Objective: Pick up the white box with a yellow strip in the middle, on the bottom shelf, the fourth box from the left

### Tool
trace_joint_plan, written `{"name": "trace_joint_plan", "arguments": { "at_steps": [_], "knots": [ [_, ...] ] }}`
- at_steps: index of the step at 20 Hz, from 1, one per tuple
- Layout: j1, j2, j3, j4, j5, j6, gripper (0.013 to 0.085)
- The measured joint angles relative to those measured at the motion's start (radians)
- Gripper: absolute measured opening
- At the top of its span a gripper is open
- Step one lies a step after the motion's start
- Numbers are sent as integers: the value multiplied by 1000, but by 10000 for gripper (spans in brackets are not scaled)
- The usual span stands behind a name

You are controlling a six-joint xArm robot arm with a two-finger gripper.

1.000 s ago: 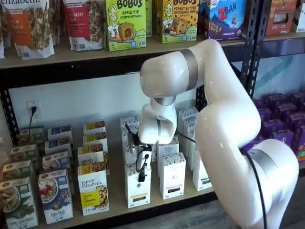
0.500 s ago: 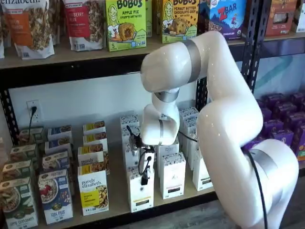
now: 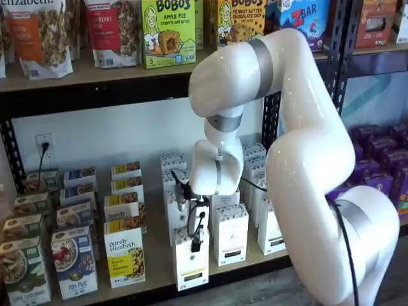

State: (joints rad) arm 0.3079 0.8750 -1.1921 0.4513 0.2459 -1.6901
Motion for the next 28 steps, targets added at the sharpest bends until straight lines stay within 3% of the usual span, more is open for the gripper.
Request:
{"name": "trace_joint_plan", "arguments": {
  "at_steps": [4,7,14,22,28],
  "knots": [
    [16,-53,74,69,-15,-53,530],
    [22,-92,127,95,-25,-74,530],
    [29,-189,255,119,-57,-95,530],
    [34,-297,383,36,-69,-12,530],
    [55,-379,460,118,-70,-71,530]
  ]
}}
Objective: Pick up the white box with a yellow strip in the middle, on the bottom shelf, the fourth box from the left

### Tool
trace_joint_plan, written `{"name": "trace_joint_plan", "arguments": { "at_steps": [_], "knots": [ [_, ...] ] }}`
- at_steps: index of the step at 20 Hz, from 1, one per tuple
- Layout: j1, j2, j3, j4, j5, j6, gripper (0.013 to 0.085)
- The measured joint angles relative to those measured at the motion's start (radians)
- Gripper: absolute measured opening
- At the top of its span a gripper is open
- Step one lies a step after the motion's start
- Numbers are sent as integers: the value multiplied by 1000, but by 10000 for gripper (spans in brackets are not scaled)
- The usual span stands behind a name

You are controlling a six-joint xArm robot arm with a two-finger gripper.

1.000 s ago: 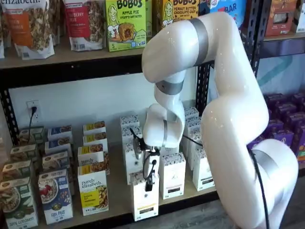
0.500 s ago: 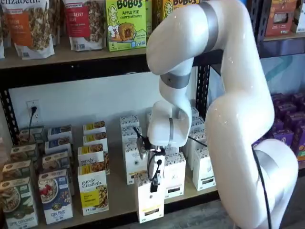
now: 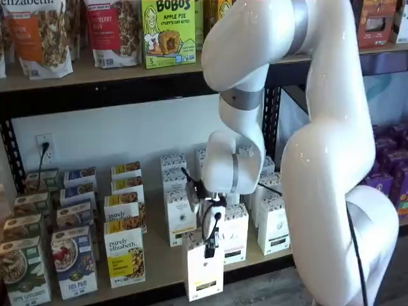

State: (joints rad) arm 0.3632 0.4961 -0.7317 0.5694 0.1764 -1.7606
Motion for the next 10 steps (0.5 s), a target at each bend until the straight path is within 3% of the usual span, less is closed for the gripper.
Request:
{"name": "trace_joint_plan", "arguments": {
  "at_steps": [5,10],
  "knots": [
    [9,-80,65,-27,6,38,530],
    [10,-164,115,-137,42,150,530]
  ]
}}
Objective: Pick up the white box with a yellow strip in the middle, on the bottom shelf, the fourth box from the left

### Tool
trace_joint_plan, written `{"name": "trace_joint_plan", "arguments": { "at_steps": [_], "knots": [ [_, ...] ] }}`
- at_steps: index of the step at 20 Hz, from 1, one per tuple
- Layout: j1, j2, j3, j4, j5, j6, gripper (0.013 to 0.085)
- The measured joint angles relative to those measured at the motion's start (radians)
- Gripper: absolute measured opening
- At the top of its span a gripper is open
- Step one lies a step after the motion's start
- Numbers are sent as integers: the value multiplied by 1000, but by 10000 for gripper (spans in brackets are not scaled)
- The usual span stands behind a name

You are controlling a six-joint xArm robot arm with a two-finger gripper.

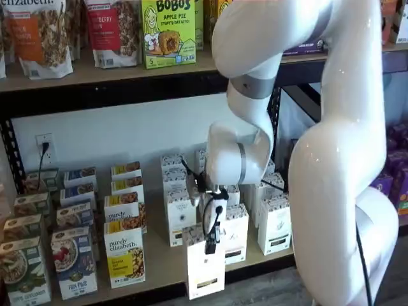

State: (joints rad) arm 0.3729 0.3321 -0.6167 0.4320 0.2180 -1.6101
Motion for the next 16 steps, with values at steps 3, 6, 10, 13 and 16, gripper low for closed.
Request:
{"name": "trace_joint_plan", "arguments": {
  "at_steps": [3,6,10,13,16],
  "knots": [
    [3,-49,29,-70,9,73,530],
    [9,-98,55,-100,25,109,530],
    [9,-147,78,-155,47,166,530],
    [8,-175,89,-192,61,201,530],
    [8,-207,100,-224,73,233,530]
  ]
}}
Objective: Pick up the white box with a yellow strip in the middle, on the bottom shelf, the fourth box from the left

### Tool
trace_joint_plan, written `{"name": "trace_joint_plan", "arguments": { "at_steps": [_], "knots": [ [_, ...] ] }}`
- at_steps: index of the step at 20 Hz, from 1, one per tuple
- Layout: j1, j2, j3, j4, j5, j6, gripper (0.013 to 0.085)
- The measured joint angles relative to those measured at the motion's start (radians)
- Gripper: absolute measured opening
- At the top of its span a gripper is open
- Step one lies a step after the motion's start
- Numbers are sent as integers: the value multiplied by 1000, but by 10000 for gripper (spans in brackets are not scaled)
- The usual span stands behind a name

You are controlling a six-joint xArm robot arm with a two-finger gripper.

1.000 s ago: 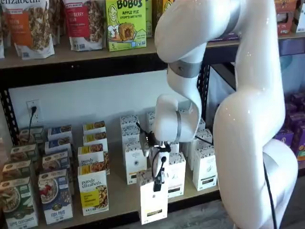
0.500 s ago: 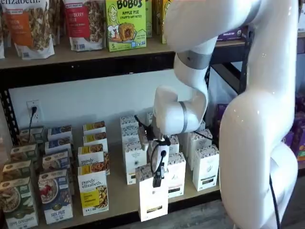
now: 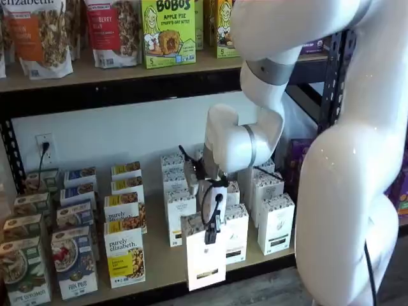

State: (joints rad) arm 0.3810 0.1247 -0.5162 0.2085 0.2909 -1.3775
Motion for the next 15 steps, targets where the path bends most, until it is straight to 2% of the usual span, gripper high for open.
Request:
{"name": "trace_joint_plan", "arguments": {
  "at_steps": [9,15],
  "knots": [
    [-9,-93,19,-78,73,69,530],
    [-15,-117,19,-66,105,54,530]
  ]
}}
